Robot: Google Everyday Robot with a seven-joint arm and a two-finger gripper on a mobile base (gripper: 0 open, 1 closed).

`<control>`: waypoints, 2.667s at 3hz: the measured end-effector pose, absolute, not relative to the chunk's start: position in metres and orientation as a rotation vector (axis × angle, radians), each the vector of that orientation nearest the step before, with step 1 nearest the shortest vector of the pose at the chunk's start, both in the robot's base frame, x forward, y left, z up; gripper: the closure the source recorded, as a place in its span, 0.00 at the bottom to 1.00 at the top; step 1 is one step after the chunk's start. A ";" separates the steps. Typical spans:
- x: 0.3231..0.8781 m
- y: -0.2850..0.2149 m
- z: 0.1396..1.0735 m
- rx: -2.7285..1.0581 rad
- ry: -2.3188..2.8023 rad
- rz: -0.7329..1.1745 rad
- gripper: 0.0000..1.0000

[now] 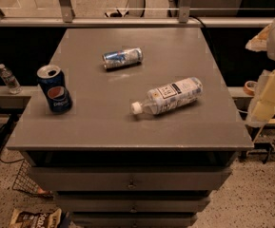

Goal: Move blue plastic bottle near pepsi can

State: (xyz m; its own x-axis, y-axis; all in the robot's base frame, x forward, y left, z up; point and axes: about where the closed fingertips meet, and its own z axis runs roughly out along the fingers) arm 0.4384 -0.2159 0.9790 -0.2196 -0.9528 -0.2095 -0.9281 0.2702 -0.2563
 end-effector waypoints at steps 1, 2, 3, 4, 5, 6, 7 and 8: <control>0.443 -0.212 0.977 -1.736 2.208 -0.104 0.00; 0.486 -0.169 0.943 -1.954 2.059 -0.064 0.00; 0.530 -0.126 0.906 -2.152 1.903 -0.028 0.00; 0.557 -0.103 0.878 -2.252 1.822 -0.007 0.00; 0.572 -0.095 0.856 -2.296 1.804 -0.007 0.17; 0.580 -0.093 0.844 -2.313 1.803 -0.009 0.41; 0.584 -0.091 0.846 -2.311 1.805 -0.016 0.64; 0.585 -0.083 0.876 -2.266 1.806 -0.047 0.88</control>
Offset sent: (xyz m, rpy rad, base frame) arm 0.1029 0.0982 -0.0826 -0.0538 0.0720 0.4477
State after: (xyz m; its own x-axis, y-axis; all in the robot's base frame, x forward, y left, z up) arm 0.5848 -0.0832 0.8755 0.2339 -0.9642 -0.1252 -0.9563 -0.2049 -0.2087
